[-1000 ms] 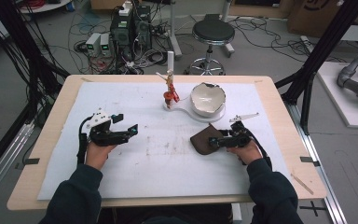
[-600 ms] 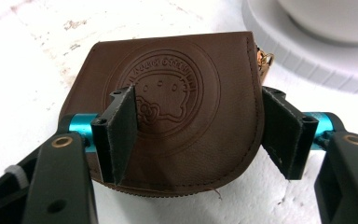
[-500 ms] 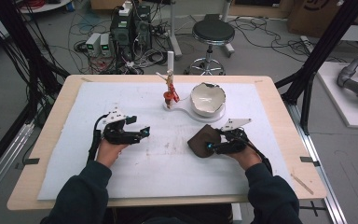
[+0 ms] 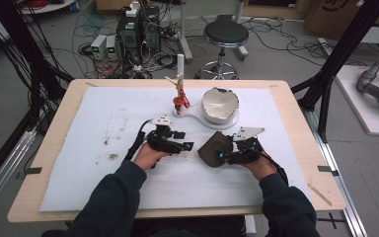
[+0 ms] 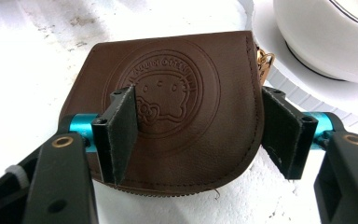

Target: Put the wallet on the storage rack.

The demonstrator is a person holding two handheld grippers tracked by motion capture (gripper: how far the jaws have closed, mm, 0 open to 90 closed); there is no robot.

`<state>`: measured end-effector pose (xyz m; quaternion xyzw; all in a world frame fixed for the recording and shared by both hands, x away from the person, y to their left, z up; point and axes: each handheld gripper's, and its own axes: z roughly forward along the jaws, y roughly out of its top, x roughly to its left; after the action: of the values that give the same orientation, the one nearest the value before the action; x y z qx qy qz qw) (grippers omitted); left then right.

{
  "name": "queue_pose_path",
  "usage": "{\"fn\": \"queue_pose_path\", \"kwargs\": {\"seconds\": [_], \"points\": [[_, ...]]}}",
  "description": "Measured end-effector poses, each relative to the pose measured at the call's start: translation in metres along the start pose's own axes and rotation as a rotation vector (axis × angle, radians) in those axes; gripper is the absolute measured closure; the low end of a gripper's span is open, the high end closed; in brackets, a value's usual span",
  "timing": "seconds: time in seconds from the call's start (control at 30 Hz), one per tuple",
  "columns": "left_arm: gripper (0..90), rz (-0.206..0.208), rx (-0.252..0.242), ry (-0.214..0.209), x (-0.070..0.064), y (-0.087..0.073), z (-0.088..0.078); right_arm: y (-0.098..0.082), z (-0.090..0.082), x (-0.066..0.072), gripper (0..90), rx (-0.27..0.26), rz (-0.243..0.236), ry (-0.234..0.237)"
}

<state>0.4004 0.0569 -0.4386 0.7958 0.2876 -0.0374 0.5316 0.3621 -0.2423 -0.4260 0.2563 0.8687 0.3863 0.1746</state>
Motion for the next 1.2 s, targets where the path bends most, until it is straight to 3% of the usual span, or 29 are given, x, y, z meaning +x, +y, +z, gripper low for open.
{"fn": "queue_pose_path", "kwargs": {"seconds": [0.13,0.27,0.4,0.63,0.87,0.97,1.07,1.13,1.2], "points": [[32.2,-0.007,0.046,-0.065,-0.002,0.004,0.022,0.0,0.0,0.0,33.1,-0.002,0.0,0.004],[33.9,-0.008,0.088,-0.095,-0.003,0.002,0.032,0.0,0.0,0.0,33.1,-0.004,0.003,0.006],[50.1,-0.007,0.104,-0.15,0.0,-0.001,0.034,0.0,0.0,0.0,33.1,-0.004,0.005,0.009],[55.8,0.102,0.102,-0.143,-0.007,0.002,0.029,-0.001,0.001,-0.003,32.1,-0.004,0.027,0.04],[57.2,0.254,0.065,-0.143,-0.013,0.003,0.027,-0.01,0.007,-0.023,22.0,-0.038,0.115,0.175],[57.9,0.287,0.055,-0.148,-0.015,0.004,0.026,-0.014,0.011,-0.032,19.5,-0.058,0.149,0.249],[58.1,0.288,0.048,-0.151,-0.015,0.004,0.025,-0.015,0.015,-0.039,19.4,-0.053,0.175,0.321],[58.0,0.28,0.05,-0.142,-0.013,0.004,0.025,-0.016,0.017,-0.041,30.1,-0.049,0.191,0.358],[57.9,0.272,0.056,-0.135,-0.012,0.004,0.025,-0.015,0.016,-0.042,33.2,-0.048,0.202,0.358]]}}
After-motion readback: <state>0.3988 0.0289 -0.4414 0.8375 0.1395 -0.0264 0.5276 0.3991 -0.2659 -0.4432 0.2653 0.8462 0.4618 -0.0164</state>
